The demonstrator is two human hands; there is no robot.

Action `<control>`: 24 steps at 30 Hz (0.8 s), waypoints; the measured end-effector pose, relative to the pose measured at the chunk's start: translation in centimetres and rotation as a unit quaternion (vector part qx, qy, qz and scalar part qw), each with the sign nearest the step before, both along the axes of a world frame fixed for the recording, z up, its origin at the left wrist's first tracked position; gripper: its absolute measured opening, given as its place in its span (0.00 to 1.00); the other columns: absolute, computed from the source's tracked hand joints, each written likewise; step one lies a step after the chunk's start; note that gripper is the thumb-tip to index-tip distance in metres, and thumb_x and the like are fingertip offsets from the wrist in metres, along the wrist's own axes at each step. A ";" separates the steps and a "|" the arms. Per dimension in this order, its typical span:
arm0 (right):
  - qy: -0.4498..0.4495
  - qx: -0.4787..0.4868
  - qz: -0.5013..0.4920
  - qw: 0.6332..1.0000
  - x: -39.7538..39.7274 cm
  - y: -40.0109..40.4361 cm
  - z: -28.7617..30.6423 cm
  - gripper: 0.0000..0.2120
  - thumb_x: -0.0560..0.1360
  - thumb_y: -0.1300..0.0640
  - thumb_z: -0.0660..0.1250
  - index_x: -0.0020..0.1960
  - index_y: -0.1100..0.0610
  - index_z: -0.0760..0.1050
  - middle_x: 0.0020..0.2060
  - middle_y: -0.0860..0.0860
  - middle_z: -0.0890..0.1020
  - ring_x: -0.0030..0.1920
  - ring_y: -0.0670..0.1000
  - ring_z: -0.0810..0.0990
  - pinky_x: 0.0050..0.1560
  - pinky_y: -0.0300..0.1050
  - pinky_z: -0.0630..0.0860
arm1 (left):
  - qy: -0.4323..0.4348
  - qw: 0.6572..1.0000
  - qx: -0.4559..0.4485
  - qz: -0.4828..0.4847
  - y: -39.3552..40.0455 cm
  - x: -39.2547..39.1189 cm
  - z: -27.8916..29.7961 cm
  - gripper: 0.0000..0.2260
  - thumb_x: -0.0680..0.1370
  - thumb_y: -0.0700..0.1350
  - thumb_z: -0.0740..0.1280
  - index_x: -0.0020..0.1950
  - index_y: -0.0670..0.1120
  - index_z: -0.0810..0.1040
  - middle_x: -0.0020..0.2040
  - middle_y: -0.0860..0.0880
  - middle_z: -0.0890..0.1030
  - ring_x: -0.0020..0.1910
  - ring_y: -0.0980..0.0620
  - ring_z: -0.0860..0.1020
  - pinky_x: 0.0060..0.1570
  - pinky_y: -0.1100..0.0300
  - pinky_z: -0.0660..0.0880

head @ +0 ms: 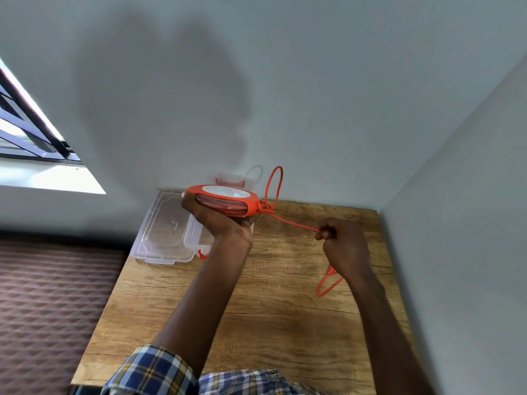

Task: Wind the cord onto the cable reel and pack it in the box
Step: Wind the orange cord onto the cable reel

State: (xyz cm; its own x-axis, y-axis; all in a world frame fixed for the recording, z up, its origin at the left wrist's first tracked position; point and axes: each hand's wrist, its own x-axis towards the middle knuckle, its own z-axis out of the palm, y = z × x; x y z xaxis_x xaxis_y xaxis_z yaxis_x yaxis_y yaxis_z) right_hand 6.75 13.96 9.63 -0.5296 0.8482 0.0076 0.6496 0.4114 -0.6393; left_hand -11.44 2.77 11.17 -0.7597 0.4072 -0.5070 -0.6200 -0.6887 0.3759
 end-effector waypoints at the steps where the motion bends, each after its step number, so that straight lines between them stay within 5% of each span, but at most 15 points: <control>1: -0.004 -0.016 0.039 0.999 -0.3 -0.1 0.3 0.16 0.75 0.66 0.66 0.55 0.49 0.83 0.48 0.46 0.87 0.54 0.49 0.84 0.56 0.50 0.80 | 0.001 1.000 0.002 0.000 0.0 0.0 0.0 0.40 0.76 0.78 0.51 0.72 0.53 0.78 0.65 0.41 0.83 0.65 0.33 0.81 0.62 0.21 0.73; 3: 0.082 -0.109 0.095 0.986 -1.5 -1.2 1.2 0.22 0.75 0.65 0.70 0.65 0.47 0.79 0.51 0.46 0.86 0.55 0.46 0.84 0.54 0.46 0.81 | 0.013 1.000 -0.010 0.000 0.2 0.4 0.0 0.39 0.77 0.78 0.50 0.72 0.52 0.78 0.65 0.41 0.84 0.65 0.35 0.81 0.62 0.23 0.73; 5: 0.194 -0.231 0.113 0.947 -3.2 -3.0 1.9 0.22 0.75 0.54 0.76 0.66 0.43 0.76 0.49 0.47 0.87 0.53 0.44 0.85 0.51 0.38 0.80 | 0.041 0.999 -0.036 -0.004 0.6 1.1 0.0 0.38 0.78 0.76 0.52 0.73 0.51 0.77 0.65 0.41 0.84 0.66 0.36 0.81 0.64 0.28 0.75; 8: 0.229 -0.243 0.061 0.941 -5.3 -4.6 1.9 0.21 0.73 0.39 0.75 0.62 0.41 0.74 0.47 0.49 0.87 0.47 0.45 0.86 0.46 0.38 0.78 | 0.071 0.996 -0.053 -0.014 1.3 1.8 -0.1 0.37 0.79 0.73 0.54 0.75 0.46 0.75 0.67 0.37 0.82 0.68 0.35 0.79 0.67 0.36 0.75; 11: 0.269 -0.253 0.021 0.929 -5.4 -4.2 1.3 0.21 0.75 0.44 0.76 0.63 0.46 0.71 0.43 0.53 0.87 0.35 0.45 0.83 0.39 0.43 0.76 | 0.084 0.995 -0.050 -0.026 1.5 1.6 -0.1 0.38 0.81 0.72 0.53 0.78 0.45 0.72 0.72 0.34 0.77 0.70 0.34 0.77 0.71 0.33 0.72; 15: 0.264 -0.181 0.070 0.945 -3.7 -2.9 -0.2 0.22 0.77 0.49 0.74 0.67 0.47 0.70 0.35 0.49 0.81 0.38 0.44 0.79 0.43 0.40 0.75 | 0.082 0.996 -0.038 -0.015 1.4 0.8 0.0 0.38 0.79 0.74 0.54 0.77 0.48 0.73 0.72 0.37 0.79 0.69 0.35 0.79 0.69 0.32 0.74; 18: 0.236 -0.090 0.063 0.965 -2.3 -1.6 -1.2 0.05 0.79 0.57 0.71 0.52 0.47 0.82 0.36 0.45 0.83 0.39 0.49 0.80 0.43 0.50 0.75 | 0.070 0.997 -0.021 0.003 1.1 0.3 -0.1 0.38 0.77 0.75 0.55 0.71 0.48 0.78 0.64 0.39 0.83 0.67 0.33 0.80 0.68 0.29 0.73; 21: 0.189 -0.053 -0.006 0.981 -0.4 0.2 -1.6 0.12 0.79 0.59 0.71 0.43 0.43 0.84 0.38 0.47 0.86 0.42 0.48 0.83 0.44 0.49 0.75 | 0.065 0.997 -0.015 0.027 0.6 -0.1 -0.2 0.38 0.78 0.75 0.54 0.73 0.49 0.77 0.69 0.37 0.81 0.66 0.33 0.80 0.66 0.27 0.74; 24: 0.108 -0.024 0.042 0.993 -0.1 0.8 -1.5 0.12 0.76 0.66 0.69 0.46 0.49 0.84 0.40 0.45 0.85 0.44 0.45 0.82 0.46 0.46 0.75 | 0.054 0.998 -0.013 0.022 0.6 0.1 -0.2 0.36 0.78 0.76 0.53 0.69 0.50 0.79 0.68 0.40 0.82 0.67 0.35 0.81 0.68 0.28 0.72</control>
State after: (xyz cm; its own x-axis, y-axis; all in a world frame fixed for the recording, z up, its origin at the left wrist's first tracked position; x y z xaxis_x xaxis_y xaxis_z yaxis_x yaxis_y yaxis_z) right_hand 6.63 14.71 8.16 -0.5884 0.8036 0.0898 0.4594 0.4237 -0.7806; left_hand -11.36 3.39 10.94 -0.8274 0.3594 -0.4316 -0.5441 -0.7034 0.4573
